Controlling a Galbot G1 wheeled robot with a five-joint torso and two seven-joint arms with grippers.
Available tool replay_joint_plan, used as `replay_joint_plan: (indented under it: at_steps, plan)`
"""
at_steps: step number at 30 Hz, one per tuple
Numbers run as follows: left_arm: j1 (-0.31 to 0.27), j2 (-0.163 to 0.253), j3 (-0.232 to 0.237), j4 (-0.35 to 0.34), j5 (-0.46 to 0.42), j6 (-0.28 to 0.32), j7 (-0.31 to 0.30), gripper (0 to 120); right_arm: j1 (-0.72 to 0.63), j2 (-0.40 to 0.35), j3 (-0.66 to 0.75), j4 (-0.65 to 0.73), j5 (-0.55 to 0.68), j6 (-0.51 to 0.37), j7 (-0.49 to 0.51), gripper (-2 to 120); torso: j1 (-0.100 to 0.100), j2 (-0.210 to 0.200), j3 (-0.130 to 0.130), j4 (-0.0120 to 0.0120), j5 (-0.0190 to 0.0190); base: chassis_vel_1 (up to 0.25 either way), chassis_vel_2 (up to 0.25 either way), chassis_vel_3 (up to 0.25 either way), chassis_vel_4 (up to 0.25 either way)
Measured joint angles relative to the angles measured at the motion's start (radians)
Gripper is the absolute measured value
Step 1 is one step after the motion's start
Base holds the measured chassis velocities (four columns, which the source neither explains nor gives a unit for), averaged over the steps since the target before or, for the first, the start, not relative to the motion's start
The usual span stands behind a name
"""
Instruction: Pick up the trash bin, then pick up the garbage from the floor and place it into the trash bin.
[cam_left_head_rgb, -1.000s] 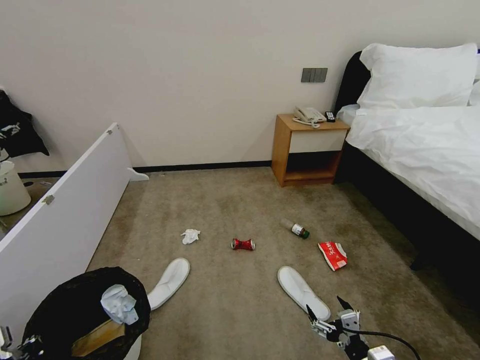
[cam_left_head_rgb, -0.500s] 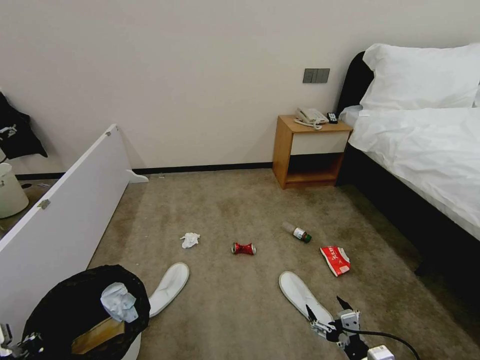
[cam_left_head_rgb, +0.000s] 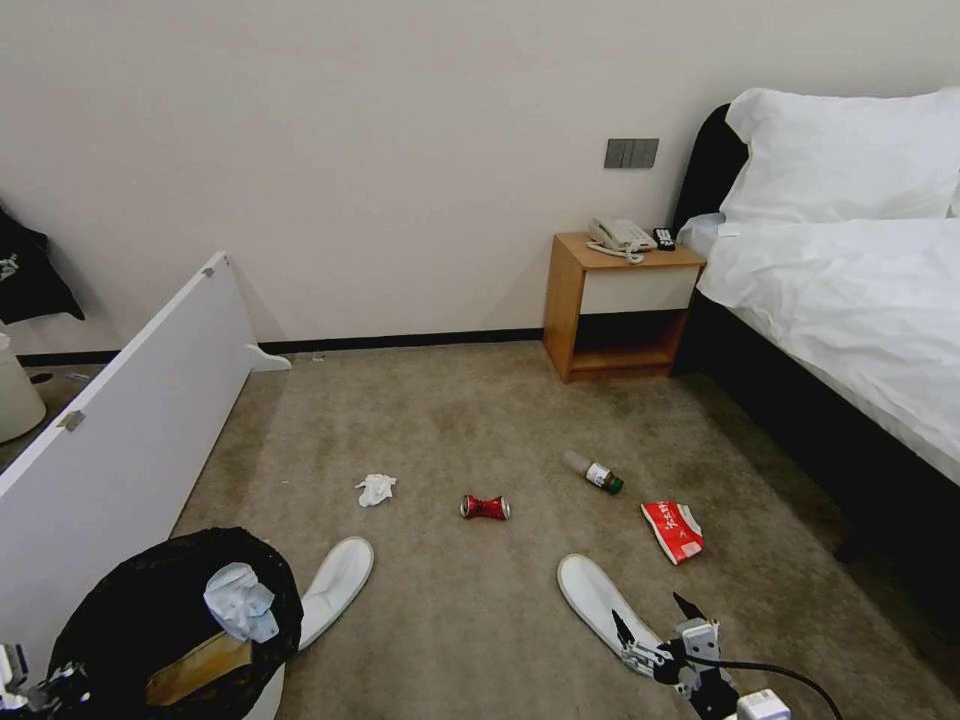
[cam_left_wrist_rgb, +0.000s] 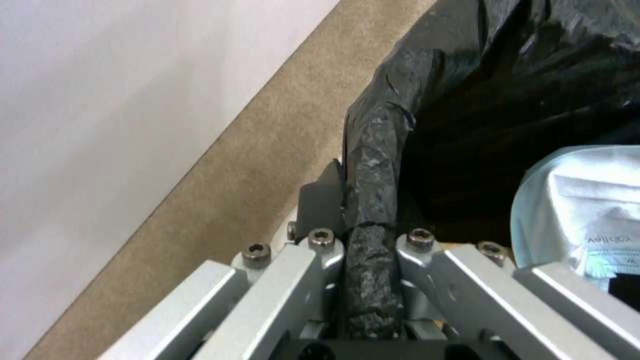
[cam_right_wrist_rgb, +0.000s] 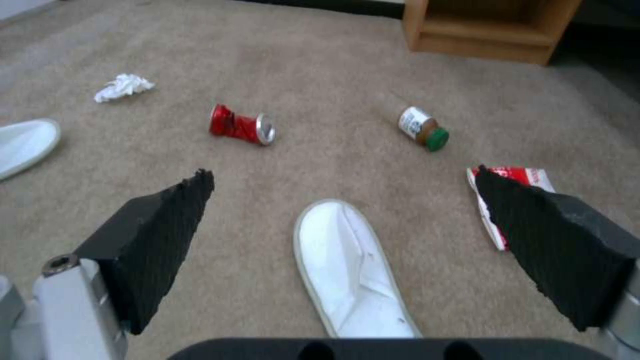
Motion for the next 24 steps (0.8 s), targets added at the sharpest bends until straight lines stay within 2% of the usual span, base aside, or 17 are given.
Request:
replay_joint_plan:
  at_steps: [24]
  plan:
    - [-0.003, -0.004, 0.002, 0.003, 0.002, 0.0, -0.001, 3, 0.012, 0.002, -0.01, -0.012, 0.001, 0.0, -0.01, 100, 0.0, 0.0, 0.0, 0.0, 0.0, -0.043, 0.044, 0.047, -0.044]
